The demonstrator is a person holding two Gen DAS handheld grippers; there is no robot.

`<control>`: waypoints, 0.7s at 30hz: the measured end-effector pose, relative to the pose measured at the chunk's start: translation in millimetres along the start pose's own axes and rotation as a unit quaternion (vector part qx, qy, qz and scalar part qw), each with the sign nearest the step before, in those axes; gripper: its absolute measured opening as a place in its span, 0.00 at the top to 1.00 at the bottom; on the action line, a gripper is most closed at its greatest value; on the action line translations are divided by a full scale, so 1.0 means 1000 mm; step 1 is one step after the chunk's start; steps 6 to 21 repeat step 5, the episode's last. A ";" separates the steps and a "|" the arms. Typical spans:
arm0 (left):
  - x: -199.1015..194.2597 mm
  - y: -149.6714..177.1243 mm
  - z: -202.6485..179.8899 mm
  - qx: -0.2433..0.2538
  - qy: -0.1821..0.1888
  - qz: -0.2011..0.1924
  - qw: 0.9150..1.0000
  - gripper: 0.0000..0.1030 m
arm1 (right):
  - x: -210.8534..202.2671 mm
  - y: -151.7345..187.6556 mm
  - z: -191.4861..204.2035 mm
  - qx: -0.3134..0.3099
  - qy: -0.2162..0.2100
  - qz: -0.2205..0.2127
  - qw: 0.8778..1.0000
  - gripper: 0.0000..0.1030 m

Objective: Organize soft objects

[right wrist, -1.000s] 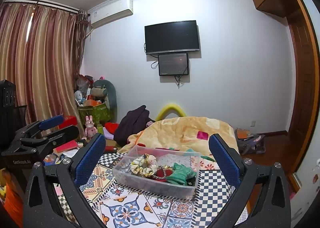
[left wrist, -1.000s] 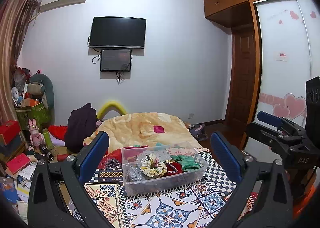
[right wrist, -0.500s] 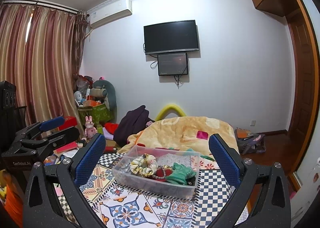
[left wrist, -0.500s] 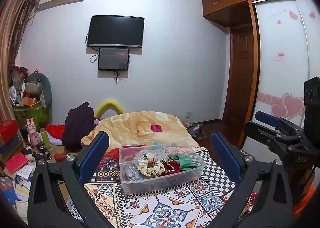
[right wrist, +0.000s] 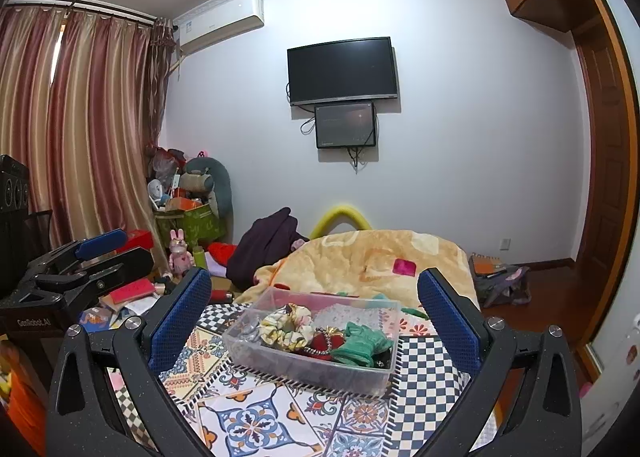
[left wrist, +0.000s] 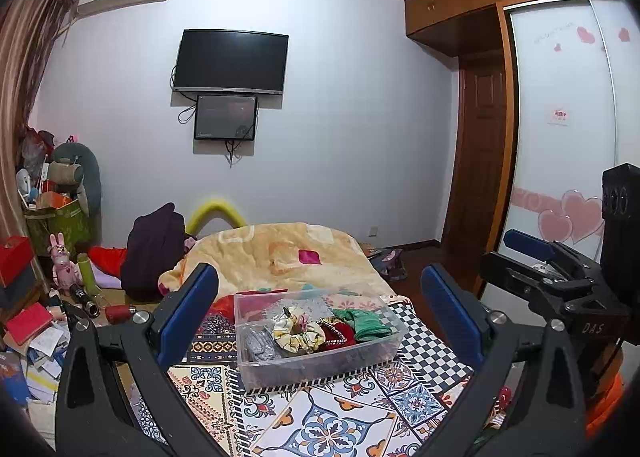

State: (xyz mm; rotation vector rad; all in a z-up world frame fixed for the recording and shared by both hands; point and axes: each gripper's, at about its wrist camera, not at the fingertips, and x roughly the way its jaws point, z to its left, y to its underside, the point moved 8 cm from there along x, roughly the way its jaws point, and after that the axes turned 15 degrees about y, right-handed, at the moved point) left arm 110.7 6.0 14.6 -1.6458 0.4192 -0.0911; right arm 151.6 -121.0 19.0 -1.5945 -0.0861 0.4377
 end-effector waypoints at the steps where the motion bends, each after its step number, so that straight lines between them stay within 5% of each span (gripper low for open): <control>1: 0.000 0.000 0.000 0.000 0.000 0.001 1.000 0.00 | 0.001 0.000 0.000 -0.001 0.000 0.000 1.000 0.00; 21: 0.001 0.001 0.000 0.002 0.005 0.005 1.000 0.00 | 0.001 0.000 0.000 -0.002 0.000 0.000 1.000 0.00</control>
